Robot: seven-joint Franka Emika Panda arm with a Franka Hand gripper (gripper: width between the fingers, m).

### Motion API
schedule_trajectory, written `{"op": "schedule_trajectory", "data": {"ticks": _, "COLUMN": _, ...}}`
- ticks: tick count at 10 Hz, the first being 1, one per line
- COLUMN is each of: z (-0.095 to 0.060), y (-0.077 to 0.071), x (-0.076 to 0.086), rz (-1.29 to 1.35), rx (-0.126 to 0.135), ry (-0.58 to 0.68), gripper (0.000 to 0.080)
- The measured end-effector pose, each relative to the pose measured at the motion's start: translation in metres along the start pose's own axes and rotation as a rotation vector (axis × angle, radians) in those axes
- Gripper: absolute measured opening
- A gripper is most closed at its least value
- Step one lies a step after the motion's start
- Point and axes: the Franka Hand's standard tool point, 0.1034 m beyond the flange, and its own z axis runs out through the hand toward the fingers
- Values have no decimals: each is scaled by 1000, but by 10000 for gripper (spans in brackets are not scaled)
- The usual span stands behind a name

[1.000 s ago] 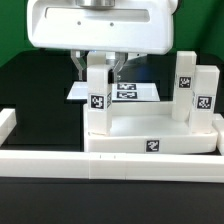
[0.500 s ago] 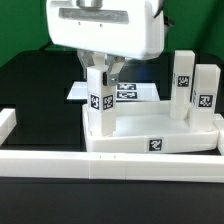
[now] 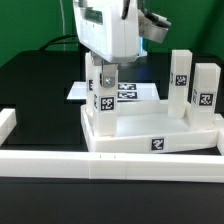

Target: Assemble desk

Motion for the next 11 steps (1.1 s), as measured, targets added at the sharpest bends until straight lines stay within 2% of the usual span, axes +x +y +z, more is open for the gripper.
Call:
{"op": "schedule_trajectory", "data": {"ticks": 2, "z": 0, "y": 0, "x": 0, "rz": -36, "rx": -1, "ry": 0, "gripper": 300}}
{"op": "schedule_trajectory", "data": {"ticks": 3, "z": 0, "y": 0, "x": 0, "rz": -50, "rx": -1, "ry": -1, "gripper": 482}}
{"op": "schedule_trajectory", "data": {"ticks": 4, "z": 0, "y": -1, "x": 0, "rz": -126, "rx": -3, "ry": 2, "gripper": 610}}
{"op": "schedule_trajectory", "data": {"ticks": 5, "z": 0, "y": -1, "x": -1, "rz": -223, "rx": -3, "ry": 2, "gripper": 610}}
{"op": "schedule_trajectory", "data": {"ticks": 6, "z": 0, "y": -1, "x": -2, "rz": -323, "rx": -3, "ry": 1, "gripper": 643}}
{"op": "schedule_trajectory", "data": {"ticks": 11, "z": 1, "y": -4, "x": -6, "rz": -830, "rx": -9, "ry": 10, "gripper": 649}}
